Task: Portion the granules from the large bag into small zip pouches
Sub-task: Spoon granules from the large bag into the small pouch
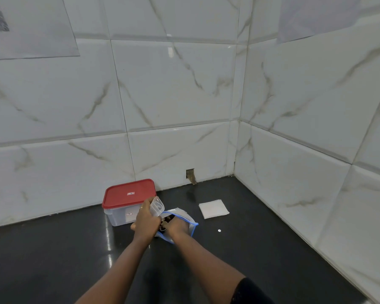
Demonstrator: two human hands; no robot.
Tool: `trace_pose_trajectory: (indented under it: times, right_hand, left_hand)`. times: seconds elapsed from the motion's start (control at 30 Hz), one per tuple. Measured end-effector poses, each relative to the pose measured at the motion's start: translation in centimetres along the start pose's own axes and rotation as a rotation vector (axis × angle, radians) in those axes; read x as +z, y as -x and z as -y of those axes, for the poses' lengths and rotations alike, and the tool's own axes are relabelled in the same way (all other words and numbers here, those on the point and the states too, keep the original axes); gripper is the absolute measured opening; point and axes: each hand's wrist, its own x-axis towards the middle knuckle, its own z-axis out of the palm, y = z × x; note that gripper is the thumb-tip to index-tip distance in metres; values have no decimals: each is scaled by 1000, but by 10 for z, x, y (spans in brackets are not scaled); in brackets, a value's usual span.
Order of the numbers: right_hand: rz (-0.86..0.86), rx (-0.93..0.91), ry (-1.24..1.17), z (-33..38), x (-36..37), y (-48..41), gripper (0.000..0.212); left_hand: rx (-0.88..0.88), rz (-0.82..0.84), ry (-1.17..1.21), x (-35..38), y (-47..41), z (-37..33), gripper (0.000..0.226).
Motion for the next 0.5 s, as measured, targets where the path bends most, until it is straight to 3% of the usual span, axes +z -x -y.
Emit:
trace_pose_trajectory:
  times: [0.1, 0.17, 0.27, 0.3, 0.37, 0.47, 0.5]
  right_hand:
    - [6, 32, -276, -2, 0, 8, 19]
    - [-51, 29, -312, -6, -1, 1, 20]
    - [-58, 15, -187, 0, -5, 9, 28]
    - [-49, 13, -24, 4, -6, 13, 28]
    - [-111, -40, 58, 10, -14, 20, 11]
    - [-50, -126, 278, 7, -20, 17, 29]
    - [-55, -105, 213, 8, -18, 19, 31]
  left_hand:
    - [-12, -16, 19, 6, 0, -2, 47]
    - [-13, -30, 25, 9, 0, -3, 47]
    - [5, -46, 41, 12, 0, -4, 49]
    - [9, -50, 50, 13, 1, -5, 50]
    - [16, -54, 69, 13, 3, -8, 49]
    - [34, -49, 72, 12, 6, -9, 45]
    - [40, -40, 71, 12, 5, -7, 44]
